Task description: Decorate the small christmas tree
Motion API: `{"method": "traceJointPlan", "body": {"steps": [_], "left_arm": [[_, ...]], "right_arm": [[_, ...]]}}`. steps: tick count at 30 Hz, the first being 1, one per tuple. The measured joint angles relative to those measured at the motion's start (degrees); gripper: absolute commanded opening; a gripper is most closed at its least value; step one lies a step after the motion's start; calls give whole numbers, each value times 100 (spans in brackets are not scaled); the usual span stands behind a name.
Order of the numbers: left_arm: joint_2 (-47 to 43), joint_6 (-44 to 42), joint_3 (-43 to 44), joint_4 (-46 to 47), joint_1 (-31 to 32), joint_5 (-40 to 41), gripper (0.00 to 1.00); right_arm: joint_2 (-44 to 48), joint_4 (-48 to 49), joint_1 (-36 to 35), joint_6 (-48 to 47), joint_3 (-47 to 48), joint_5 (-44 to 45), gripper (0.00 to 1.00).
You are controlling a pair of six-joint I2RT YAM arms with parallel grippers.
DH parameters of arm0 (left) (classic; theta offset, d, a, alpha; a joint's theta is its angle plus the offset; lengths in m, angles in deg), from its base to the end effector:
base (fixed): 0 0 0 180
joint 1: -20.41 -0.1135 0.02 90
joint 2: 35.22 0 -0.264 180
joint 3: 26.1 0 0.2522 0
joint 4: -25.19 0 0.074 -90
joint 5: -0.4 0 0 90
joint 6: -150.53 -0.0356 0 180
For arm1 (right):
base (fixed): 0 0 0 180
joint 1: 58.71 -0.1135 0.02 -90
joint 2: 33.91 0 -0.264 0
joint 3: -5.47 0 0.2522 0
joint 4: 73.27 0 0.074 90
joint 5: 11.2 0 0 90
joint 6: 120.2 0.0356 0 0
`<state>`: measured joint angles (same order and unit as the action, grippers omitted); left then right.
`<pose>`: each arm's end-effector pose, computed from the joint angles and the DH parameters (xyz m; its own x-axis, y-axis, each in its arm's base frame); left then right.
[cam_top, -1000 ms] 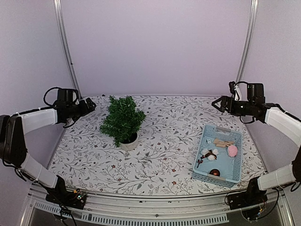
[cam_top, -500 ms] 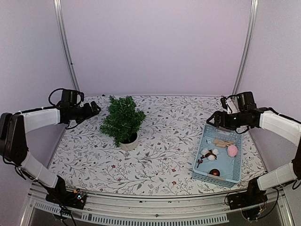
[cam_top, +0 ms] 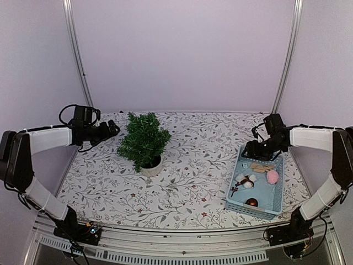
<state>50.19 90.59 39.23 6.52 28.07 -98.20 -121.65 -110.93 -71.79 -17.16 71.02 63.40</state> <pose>0.3173 -0.0481 0.2217 -0.6608 -0.4109 -0.6281 -0.0966 0.8765 -0.4717 0.2877 0.0765 0.1884 -0.8991 0.0144 -0.4375 -0.1491 0.9296 0.3370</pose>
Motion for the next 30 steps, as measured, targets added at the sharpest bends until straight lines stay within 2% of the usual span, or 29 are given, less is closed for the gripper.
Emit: {"method": "traceJointPlan", "body": {"steps": [11,23,27,30], "left_arm": [[260,-7,22,2,7,15,99],[581,-46,345,-11,11,-2,99],[566,-57,378,-9,11,-42,99],[505,-90,378,-11,11,-111,99]], "right_arm": [[-1569,-50,44,-605,1875,560,62],[-3189,-70,575,-1366,4133,243,61],[-3220,-111,658,-1528,4266,101,64],[-2924,-111,656,-1569,3943,-57,64]]}}
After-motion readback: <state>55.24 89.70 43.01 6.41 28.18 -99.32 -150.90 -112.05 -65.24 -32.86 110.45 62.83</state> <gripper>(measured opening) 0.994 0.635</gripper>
